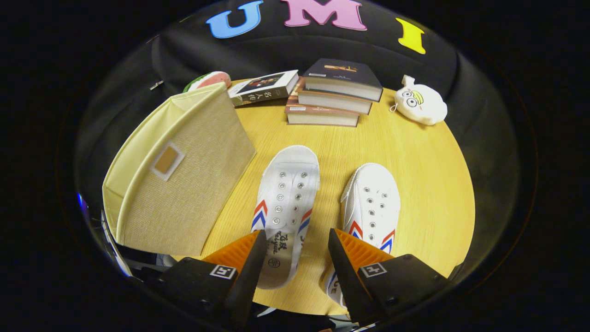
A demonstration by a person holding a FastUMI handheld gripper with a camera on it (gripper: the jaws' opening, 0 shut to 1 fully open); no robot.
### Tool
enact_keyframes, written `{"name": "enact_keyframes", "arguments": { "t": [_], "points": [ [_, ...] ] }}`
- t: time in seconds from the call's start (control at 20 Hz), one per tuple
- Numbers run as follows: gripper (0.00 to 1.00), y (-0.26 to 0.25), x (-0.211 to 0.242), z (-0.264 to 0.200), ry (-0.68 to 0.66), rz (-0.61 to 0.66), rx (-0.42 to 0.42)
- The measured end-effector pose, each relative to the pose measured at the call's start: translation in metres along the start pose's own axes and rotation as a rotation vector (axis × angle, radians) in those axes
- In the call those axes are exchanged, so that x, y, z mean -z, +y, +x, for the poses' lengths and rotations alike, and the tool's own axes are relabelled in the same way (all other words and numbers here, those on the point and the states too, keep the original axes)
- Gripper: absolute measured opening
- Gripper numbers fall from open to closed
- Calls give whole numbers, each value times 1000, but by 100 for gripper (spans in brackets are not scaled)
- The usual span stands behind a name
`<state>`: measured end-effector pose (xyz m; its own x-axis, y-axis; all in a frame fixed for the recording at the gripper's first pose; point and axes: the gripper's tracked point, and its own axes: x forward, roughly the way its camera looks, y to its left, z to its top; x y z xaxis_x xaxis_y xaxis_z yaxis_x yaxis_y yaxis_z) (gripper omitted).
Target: Open the storage box then place both shoes into the box .Put the left shoe in first, then the right shoe, with the right side of both shoes facing outward in a uniform manner.
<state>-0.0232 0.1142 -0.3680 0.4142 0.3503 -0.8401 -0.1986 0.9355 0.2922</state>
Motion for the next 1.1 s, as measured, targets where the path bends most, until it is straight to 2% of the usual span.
{"name": "enact_keyframes", "arguments": {
  "t": [0.2, 0.35, 0.4, 0.45, 0.5, 0.55, 1.1],
  "points": [
    [70, -3, -2, 31, 92, 111, -47],
    [51, 9, 2, 41, 202, 197, -151],
    [45, 8, 3, 39, 222, 214, -168],
    [33, 2, 3, 40, 224, 205, -159],
    [27, 1, 6, 47, 229, 212, -174],
    [10, 2, 2, 38, 222, 224, -174],
    [8, 18, -24, -28, 128, 368, -197]
  ]
}}
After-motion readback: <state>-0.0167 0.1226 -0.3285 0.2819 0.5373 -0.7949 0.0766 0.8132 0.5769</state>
